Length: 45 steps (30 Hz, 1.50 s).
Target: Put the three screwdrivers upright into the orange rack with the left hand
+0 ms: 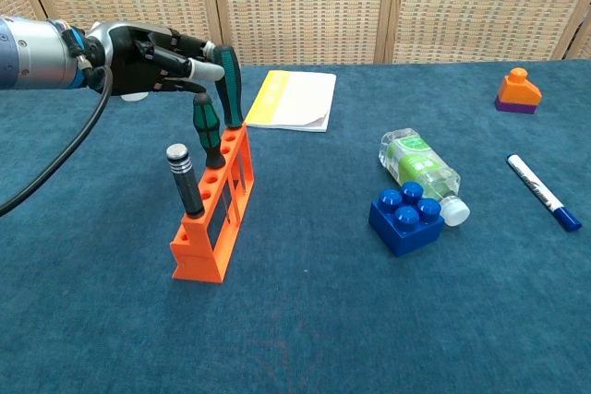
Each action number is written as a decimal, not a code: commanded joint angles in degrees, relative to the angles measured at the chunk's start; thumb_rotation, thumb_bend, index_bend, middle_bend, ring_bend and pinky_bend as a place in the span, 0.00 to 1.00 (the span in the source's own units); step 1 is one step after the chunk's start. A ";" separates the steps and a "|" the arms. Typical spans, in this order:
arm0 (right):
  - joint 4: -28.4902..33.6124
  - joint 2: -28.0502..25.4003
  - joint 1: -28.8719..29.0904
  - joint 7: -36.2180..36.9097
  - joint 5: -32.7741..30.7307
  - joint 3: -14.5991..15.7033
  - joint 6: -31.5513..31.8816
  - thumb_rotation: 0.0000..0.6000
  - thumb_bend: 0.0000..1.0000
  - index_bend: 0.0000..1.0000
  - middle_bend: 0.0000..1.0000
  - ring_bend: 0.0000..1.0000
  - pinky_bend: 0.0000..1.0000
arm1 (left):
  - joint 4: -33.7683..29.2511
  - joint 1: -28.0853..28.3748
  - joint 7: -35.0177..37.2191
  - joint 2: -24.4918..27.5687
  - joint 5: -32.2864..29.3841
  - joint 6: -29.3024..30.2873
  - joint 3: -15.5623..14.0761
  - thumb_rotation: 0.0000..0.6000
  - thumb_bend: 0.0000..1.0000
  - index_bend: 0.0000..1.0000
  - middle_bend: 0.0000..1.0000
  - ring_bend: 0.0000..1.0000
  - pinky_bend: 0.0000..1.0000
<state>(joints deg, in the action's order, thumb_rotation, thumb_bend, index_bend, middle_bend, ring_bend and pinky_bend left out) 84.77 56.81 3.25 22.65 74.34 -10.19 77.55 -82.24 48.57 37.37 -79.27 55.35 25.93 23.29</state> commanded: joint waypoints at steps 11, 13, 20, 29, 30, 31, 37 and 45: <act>0.08 -0.04 -0.03 0.05 0.13 0.02 0.10 1.00 0.00 0.00 0.00 0.00 0.00 | -1.65 -1.25 0.88 1.41 1.36 0.15 1.06 1.00 0.36 0.29 0.00 0.00 0.00; 0.12 -0.05 -0.05 0.05 0.19 0.03 0.17 1.00 0.00 0.00 0.00 0.00 0.00 | -2.01 -1.48 1.13 1.68 1.84 0.12 1.24 1.00 0.34 0.28 0.00 0.00 0.00; 0.25 -0.13 -0.21 0.20 0.42 0.03 0.60 1.00 0.00 0.00 0.00 0.00 0.00 | -4.66 -3.04 2.53 4.07 4.15 0.81 2.50 1.00 0.19 0.19 0.00 0.00 0.00; 0.60 -0.32 -0.47 0.33 1.10 0.20 1.35 1.00 0.00 0.00 0.00 0.00 0.00 | -9.38 -7.33 1.93 10.02 9.41 5.44 2.39 1.00 0.13 0.01 0.00 0.00 0.00; 0.67 -0.33 -0.52 0.30 1.19 0.22 1.50 1.00 0.00 0.00 0.00 0.00 0.00 | -9.87 -8.11 0.95 10.77 10.32 6.96 1.98 1.00 0.09 0.00 0.00 0.00 0.00; 0.79 -0.33 -0.57 0.14 1.40 0.28 1.73 1.00 0.00 0.00 0.00 0.00 0.00 | -10.74 -9.86 -1.84 12.24 12.24 10.42 0.91 1.00 0.04 0.00 0.00 0.00 0.00; 1.46 0.07 -0.62 -2.06 2.40 0.63 2.86 1.00 0.00 0.00 0.00 0.00 0.00 | -16.08 -18.86 -24.86 15.88 16.03 30.32 -5.84 1.00 0.00 0.00 0.00 0.00 0.00; 2.14 1.05 -1.15 -6.42 3.63 0.70 6.18 1.00 0.00 0.00 0.00 0.00 0.00 | -20.97 -30.07 -30.41 18.12 20.96 45.96 -13.00 1.00 0.00 0.00 0.00 0.00 0.00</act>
<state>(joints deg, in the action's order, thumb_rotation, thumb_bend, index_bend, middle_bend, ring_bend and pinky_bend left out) 86.78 57.70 2.21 16.48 77.81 -9.51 83.50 -100.53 23.41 9.86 -62.90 73.36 66.63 14.18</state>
